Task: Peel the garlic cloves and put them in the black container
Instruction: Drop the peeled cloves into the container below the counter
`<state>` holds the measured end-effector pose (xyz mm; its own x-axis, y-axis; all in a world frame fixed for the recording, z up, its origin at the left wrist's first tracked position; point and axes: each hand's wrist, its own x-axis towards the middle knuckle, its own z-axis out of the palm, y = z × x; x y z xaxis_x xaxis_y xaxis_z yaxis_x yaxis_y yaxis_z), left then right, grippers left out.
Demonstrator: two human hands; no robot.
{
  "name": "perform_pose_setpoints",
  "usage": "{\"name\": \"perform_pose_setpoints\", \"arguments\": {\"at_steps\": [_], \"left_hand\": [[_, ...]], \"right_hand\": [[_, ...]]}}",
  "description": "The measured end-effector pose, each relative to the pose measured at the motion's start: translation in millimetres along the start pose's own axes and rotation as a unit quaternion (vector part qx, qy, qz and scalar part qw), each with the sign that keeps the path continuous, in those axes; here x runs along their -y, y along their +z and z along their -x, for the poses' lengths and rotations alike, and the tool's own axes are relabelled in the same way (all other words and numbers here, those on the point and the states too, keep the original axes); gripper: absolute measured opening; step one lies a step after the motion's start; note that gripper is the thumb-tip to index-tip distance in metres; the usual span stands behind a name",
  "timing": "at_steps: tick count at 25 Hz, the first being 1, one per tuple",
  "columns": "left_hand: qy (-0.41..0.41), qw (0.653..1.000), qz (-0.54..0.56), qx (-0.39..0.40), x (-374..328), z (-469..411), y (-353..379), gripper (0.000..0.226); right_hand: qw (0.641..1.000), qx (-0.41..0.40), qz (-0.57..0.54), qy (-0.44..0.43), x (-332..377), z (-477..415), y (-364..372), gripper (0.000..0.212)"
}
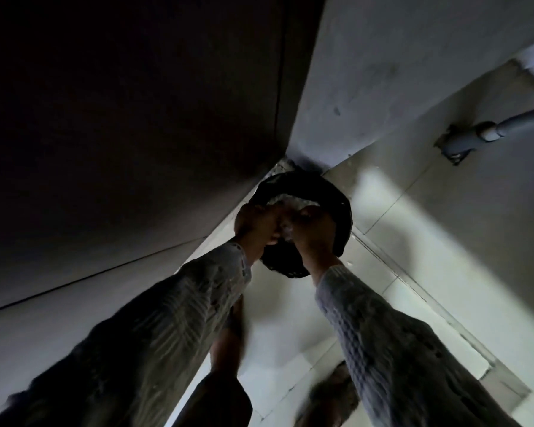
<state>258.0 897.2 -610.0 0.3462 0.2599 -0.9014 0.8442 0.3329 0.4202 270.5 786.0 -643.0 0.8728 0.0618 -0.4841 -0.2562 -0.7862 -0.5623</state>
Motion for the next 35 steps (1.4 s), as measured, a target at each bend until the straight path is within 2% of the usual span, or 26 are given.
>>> {"name": "perform_pose_setpoints", "arguments": {"at_steps": [3, 4, 6, 7, 9, 13, 18, 20, 22, 24, 29, 32, 35], "left_hand": [[-0.030, 0.982, 0.170, 0.082, -11, 17, 21, 0.043], [-0.030, 0.981, 0.174, 0.081, -11, 18, 24, 0.048], [-0.004, 0.984, 0.146, 0.099, -9, 28, 21, 0.060], [0.023, 0.986, 0.130, 0.099, -7, 35, 20, 0.063], [0.037, 0.988, 0.137, 0.062, -6, 48, 14, 0.055], [0.080, 0.993, 0.090, -0.008, -10, 78, 3, 0.027], [0.152, 0.988, 0.004, -0.016, -29, 154, 0, 0.029], [0.194, 0.980, -0.034, -0.011, -34, 181, 0, 0.033], [0.235, 0.969, -0.082, 0.005, -37, 222, 1, 0.038], [0.258, 0.960, -0.109, 0.029, -55, 292, 5, 0.042], [0.332, 0.926, -0.171, 0.058, -80, 427, 5, 0.052], [0.368, 0.903, -0.205, 0.087, -95, 499, 4, 0.050], [0.406, 0.866, -0.248, 0.153, -114, 577, 8, 0.058]], "right_hand": [[0.994, 0.085, -0.065, -0.026, 21, 17, -1, 0.037], [0.991, 0.114, -0.073, -0.021, 19, 17, -4, 0.035], [0.987, 0.139, -0.073, 0.037, 22, 13, -21, 0.032], [0.989, 0.111, -0.075, 0.060, 18, 12, -29, 0.031], [0.988, 0.079, -0.106, 0.081, 27, 13, -46, 0.032], [0.986, 0.125, -0.097, 0.048, 41, 40, -84, 0.046], [0.985, 0.124, -0.109, -0.042, 67, 107, -156, 0.043], [0.985, 0.129, -0.099, -0.052, 77, 133, -187, 0.060], [0.987, 0.110, -0.097, -0.064, 89, 169, -227, 0.075], [0.985, 0.092, -0.109, -0.096, 103, 206, -273, 0.078], [0.988, 0.059, -0.093, -0.107, 131, 303, -382, 0.087], [0.990, 0.007, -0.080, -0.112, 140, 366, -437, 0.095], [0.988, -0.062, -0.068, -0.122, 143, 430, -487, 0.097]]}}
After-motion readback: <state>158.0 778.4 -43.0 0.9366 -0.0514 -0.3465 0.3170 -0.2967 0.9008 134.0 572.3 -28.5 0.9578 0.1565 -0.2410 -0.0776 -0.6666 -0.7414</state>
